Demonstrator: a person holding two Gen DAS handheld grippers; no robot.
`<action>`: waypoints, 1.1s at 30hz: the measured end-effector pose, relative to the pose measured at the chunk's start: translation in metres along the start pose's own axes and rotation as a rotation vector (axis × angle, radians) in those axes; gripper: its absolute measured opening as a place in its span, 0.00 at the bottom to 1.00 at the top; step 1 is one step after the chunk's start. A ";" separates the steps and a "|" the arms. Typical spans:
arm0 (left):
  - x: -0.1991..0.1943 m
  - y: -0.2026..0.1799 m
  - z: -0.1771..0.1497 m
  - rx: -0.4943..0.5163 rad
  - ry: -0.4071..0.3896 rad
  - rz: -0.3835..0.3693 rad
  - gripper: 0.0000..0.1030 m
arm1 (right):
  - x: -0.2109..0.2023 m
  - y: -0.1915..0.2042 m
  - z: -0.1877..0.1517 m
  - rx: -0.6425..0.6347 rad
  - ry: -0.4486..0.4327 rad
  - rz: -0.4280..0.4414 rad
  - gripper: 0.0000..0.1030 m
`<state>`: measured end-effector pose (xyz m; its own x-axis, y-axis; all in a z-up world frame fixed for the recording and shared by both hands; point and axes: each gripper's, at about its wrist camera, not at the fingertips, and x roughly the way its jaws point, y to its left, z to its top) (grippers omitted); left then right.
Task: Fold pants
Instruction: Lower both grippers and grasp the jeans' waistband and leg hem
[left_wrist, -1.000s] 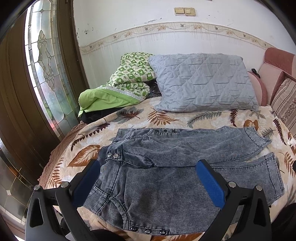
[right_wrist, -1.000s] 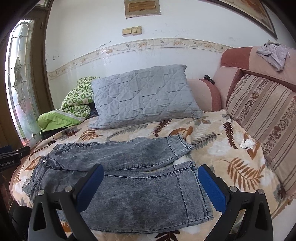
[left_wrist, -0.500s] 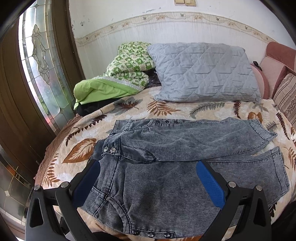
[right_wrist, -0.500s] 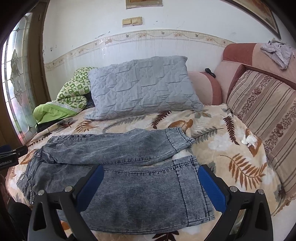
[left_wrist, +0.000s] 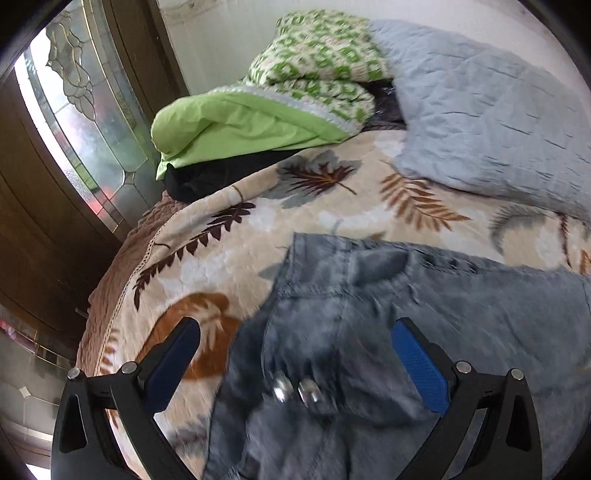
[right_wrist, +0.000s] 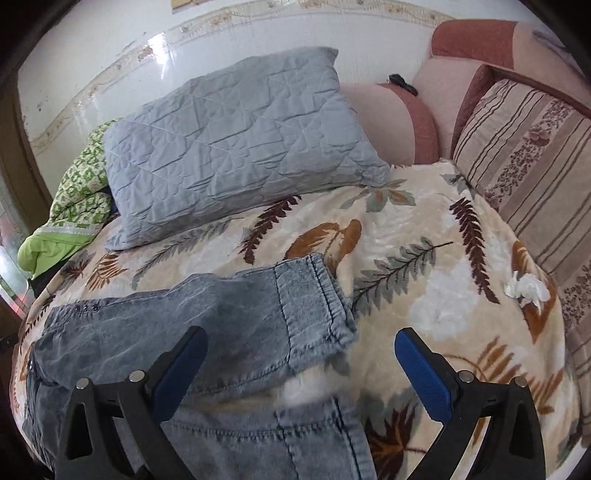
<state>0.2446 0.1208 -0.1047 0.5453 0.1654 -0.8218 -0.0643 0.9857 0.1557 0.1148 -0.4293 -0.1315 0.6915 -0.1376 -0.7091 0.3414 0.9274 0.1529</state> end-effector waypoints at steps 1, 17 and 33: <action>0.013 0.004 0.010 -0.004 0.028 -0.010 1.00 | 0.014 -0.003 0.010 0.011 0.019 0.003 0.99; 0.149 0.018 0.074 -0.166 0.314 -0.171 0.92 | 0.149 -0.009 0.065 0.189 0.242 0.053 0.83; 0.164 -0.019 0.078 -0.092 0.303 -0.297 0.62 | 0.162 -0.032 0.076 0.182 0.299 0.160 0.69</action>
<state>0.4006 0.1269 -0.2000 0.2822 -0.1370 -0.9495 -0.0231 0.9885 -0.1494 0.2645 -0.5080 -0.1987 0.5380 0.1359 -0.8319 0.3703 0.8485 0.3780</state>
